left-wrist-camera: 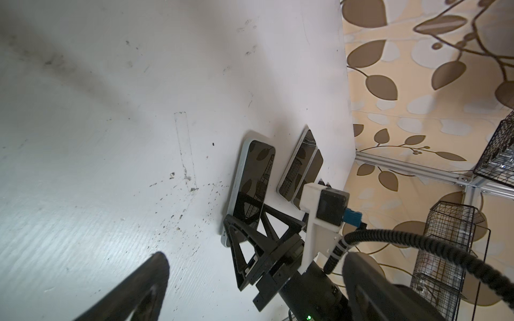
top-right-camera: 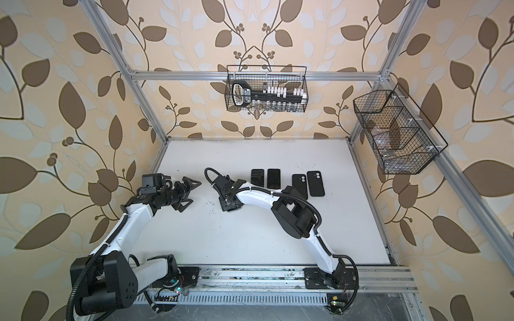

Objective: Take the phone out of the phone case

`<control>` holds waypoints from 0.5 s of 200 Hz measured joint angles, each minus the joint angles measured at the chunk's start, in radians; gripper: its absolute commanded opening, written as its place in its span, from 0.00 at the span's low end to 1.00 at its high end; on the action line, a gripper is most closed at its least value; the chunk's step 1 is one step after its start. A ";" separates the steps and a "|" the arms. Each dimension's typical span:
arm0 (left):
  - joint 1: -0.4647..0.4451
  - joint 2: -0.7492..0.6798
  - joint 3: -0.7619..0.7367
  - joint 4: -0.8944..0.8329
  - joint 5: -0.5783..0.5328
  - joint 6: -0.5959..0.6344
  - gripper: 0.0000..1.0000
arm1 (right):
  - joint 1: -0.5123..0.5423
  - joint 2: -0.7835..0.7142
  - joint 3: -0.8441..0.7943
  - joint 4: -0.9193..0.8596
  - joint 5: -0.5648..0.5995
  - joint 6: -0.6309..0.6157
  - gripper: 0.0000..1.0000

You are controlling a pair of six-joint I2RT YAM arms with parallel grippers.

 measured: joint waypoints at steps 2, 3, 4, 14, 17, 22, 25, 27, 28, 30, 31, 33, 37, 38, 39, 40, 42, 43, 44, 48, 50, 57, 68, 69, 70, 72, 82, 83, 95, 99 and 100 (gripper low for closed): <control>-0.004 0.002 -0.003 0.006 0.000 -0.001 0.99 | 0.000 0.000 -0.001 0.001 -0.002 0.000 0.64; -0.004 0.002 -0.004 0.006 0.000 -0.001 0.98 | 0.000 0.000 -0.001 0.002 -0.004 0.000 0.65; -0.006 0.004 -0.006 0.009 0.000 -0.001 0.99 | 0.000 0.000 -0.002 0.002 -0.005 -0.001 0.65; -0.023 0.021 -0.020 0.034 0.003 -0.006 0.99 | -0.002 0.000 -0.003 0.006 -0.013 -0.005 0.64; -0.027 0.025 -0.024 0.042 0.004 -0.006 0.99 | -0.002 0.000 -0.003 0.007 -0.014 -0.005 0.64; -0.037 0.036 -0.031 0.055 0.005 -0.008 0.99 | -0.004 0.000 -0.004 0.008 -0.018 -0.008 0.64; -0.041 0.040 -0.035 0.061 0.006 -0.008 0.98 | -0.005 0.000 -0.004 0.008 -0.021 -0.008 0.64; -0.045 0.044 -0.038 0.068 0.007 -0.010 0.99 | -0.005 0.000 -0.005 0.009 -0.022 -0.010 0.64; -0.047 0.047 -0.040 0.071 0.007 -0.010 0.99 | -0.005 0.000 -0.005 0.010 -0.023 -0.010 0.64; -0.050 0.050 -0.043 0.076 0.008 -0.010 0.98 | -0.006 -0.001 -0.005 0.010 -0.024 -0.011 0.64; -0.051 0.051 -0.044 0.078 0.008 -0.010 0.99 | -0.006 -0.001 -0.005 0.011 -0.024 -0.011 0.64; -0.055 0.055 -0.047 0.083 0.008 -0.011 0.98 | -0.007 -0.002 -0.006 0.011 -0.027 -0.011 0.64; -0.061 0.061 -0.053 0.095 0.008 -0.012 0.98 | -0.008 -0.002 -0.007 0.013 -0.030 -0.012 0.64; -0.063 0.064 -0.055 0.099 0.008 -0.012 0.98 | -0.009 -0.003 -0.008 0.013 -0.031 -0.012 0.64; -0.064 0.065 -0.056 0.101 0.008 -0.012 0.98 | -0.009 -0.003 -0.008 0.013 -0.031 -0.012 0.64; -0.065 0.068 -0.057 0.105 0.008 -0.012 0.98 | -0.010 -0.003 -0.008 0.014 -0.032 -0.012 0.64; -0.069 0.071 -0.060 0.109 0.008 -0.012 0.98 | -0.010 -0.004 -0.009 0.014 -0.035 -0.013 0.64; -0.070 0.072 -0.061 0.110 0.009 -0.012 0.98 | -0.010 -0.004 -0.009 0.014 -0.035 -0.013 0.64; -0.071 0.072 -0.061 0.111 0.009 -0.012 0.98 | -0.011 -0.004 -0.010 0.014 -0.037 -0.014 0.64; -0.077 0.079 -0.066 0.121 0.009 -0.013 0.99 | -0.012 -0.005 -0.011 0.016 -0.039 -0.015 0.64; -0.079 0.082 -0.069 0.127 0.009 -0.013 0.99 | -0.013 -0.006 -0.012 0.016 -0.042 -0.015 0.64; -0.088 0.092 -0.074 0.143 0.009 -0.015 0.98 | -0.015 -0.009 -0.016 0.019 -0.047 -0.018 0.64; -0.098 0.106 -0.080 0.168 0.009 -0.019 0.98 | -0.018 -0.018 -0.026 0.023 -0.054 -0.021 0.64; -0.101 0.107 -0.081 0.172 0.010 -0.020 0.98 | -0.018 -0.018 -0.027 0.023 -0.055 -0.021 0.64; -0.101 0.107 -0.081 0.174 0.010 -0.020 0.98 | -0.018 -0.019 -0.028 0.022 -0.056 -0.021 0.64; -0.103 0.110 -0.082 0.179 0.009 -0.021 0.98 | -0.019 -0.021 -0.030 0.023 -0.058 -0.022 0.64; -0.114 0.120 -0.085 0.202 0.009 -0.026 0.98 | -0.023 -0.032 -0.039 0.025 -0.067 -0.023 0.63; -0.115 0.122 -0.085 0.205 0.009 -0.026 0.98 | -0.023 -0.033 -0.040 0.025 -0.068 -0.023 0.63; -0.127 0.139 -0.087 0.235 0.010 -0.029 0.96 | -0.027 -0.047 -0.049 0.024 -0.081 -0.023 0.63; -0.130 0.146 -0.087 0.246 0.009 -0.031 0.96 | -0.028 -0.052 -0.051 0.025 -0.087 -0.023 0.63; -0.131 0.148 -0.087 0.249 0.010 -0.031 0.96 | -0.029 -0.053 -0.051 0.025 -0.088 -0.023 0.63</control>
